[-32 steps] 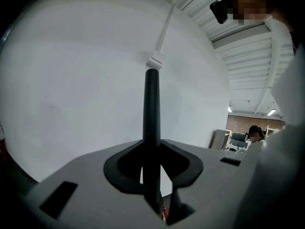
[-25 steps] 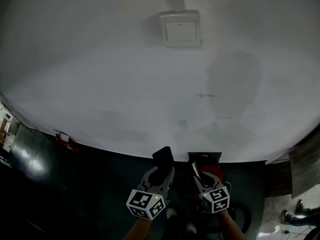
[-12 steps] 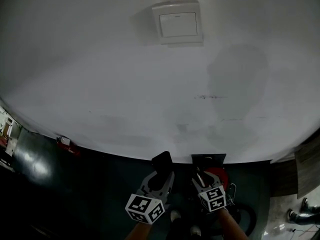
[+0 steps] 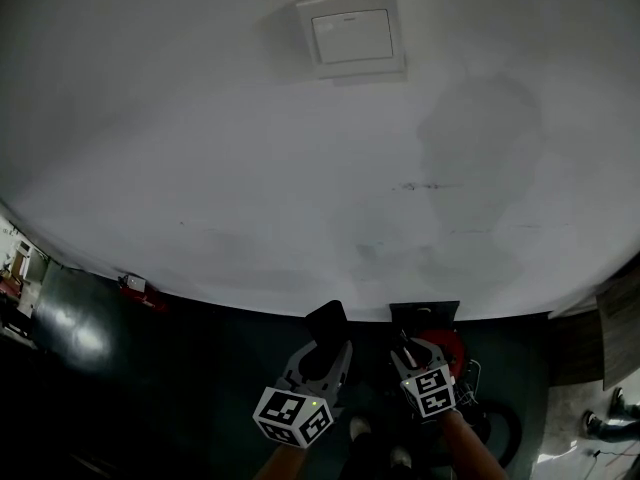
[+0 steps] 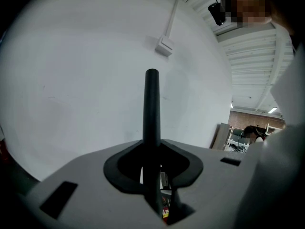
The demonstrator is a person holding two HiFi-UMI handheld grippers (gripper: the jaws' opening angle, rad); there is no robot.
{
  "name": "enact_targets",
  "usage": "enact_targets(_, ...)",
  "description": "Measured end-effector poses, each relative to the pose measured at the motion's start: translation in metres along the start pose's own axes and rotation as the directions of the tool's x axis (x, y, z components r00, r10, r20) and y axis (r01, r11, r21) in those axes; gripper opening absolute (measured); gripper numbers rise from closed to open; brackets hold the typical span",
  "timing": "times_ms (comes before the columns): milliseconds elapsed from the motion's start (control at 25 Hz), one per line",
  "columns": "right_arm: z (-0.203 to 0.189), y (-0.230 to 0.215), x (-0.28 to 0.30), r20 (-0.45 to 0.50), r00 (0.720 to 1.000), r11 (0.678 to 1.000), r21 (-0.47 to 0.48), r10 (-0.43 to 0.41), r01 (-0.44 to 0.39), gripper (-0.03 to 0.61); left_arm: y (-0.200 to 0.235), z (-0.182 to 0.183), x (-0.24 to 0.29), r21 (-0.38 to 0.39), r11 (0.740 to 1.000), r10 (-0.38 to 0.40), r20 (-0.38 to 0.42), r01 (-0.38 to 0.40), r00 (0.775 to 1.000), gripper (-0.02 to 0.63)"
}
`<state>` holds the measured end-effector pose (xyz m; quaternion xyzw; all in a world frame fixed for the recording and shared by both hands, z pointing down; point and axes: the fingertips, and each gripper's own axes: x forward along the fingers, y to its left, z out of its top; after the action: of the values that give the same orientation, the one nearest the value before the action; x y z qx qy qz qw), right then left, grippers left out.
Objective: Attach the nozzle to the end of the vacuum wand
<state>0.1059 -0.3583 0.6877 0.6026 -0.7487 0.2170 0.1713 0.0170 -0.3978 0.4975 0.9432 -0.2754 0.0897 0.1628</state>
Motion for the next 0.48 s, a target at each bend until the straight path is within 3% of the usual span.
enact_targets(480, -0.003, 0.012, -0.014, 0.003, 1.0, 0.999, -0.051, -0.01, 0.01, 0.158, -0.007, 0.016, -0.002, 0.001, 1.0, -0.014, 0.038, 0.014, 0.999, 0.086)
